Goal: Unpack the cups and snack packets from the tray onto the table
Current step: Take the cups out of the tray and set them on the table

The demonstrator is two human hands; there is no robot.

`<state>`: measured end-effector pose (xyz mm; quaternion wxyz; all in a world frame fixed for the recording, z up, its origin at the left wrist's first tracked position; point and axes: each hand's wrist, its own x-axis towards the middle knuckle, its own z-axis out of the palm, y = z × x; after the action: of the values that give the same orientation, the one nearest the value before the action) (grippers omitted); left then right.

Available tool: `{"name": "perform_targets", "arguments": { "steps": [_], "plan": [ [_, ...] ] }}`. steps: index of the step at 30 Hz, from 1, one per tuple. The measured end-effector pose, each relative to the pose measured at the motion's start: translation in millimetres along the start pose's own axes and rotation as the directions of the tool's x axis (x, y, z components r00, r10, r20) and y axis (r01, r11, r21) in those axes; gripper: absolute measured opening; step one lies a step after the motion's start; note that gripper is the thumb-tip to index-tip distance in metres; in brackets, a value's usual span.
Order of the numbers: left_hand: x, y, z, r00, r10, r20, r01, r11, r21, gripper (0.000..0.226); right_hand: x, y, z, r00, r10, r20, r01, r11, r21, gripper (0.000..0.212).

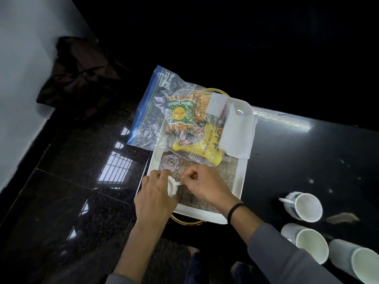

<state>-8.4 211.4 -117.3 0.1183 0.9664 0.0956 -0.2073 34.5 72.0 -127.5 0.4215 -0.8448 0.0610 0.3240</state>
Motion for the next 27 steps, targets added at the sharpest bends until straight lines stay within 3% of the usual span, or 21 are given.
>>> {"name": "perform_targets", "arguments": {
  "steps": [9, 13, 19, 23, 27],
  "plan": [
    [-6.5, 17.2, -2.0, 0.989, 0.098, -0.114, -0.122, 0.965, -0.231, 0.06, -7.7, 17.8, -20.4, 0.992, 0.129, 0.004, -0.124, 0.942, 0.313, 0.016],
    [-9.8, 40.8, -6.3, 0.956, 0.195, -0.218, -0.259, 0.911, -0.322, 0.06, -18.8, 25.2, -45.6, 0.986, 0.159, -0.043, -0.137, 0.938, 0.32, 0.039],
    [-17.4, 95.0, -4.5, 0.852, 0.373, -0.367, -0.511, 0.746, -0.427, 0.06, -45.4, 41.5, -98.2, 0.97, 0.136, 0.204, -0.24, 0.693, 0.679, 0.042],
    [-20.8, 126.9, -6.2, 0.805, 0.45, -0.385, -0.593, 0.623, -0.51, 0.063, -64.1, 58.5, -125.9, 0.976, 0.14, 0.166, -0.217, 0.574, 0.79, 0.049],
    [-24.5, 153.2, -5.1, 0.819, 0.518, -0.247, -0.546, 0.569, -0.615, 0.073, -83.9, 83.3, -149.0, 0.984, 0.171, 0.053, -0.133, 0.502, 0.855, 0.048]
  ]
}}
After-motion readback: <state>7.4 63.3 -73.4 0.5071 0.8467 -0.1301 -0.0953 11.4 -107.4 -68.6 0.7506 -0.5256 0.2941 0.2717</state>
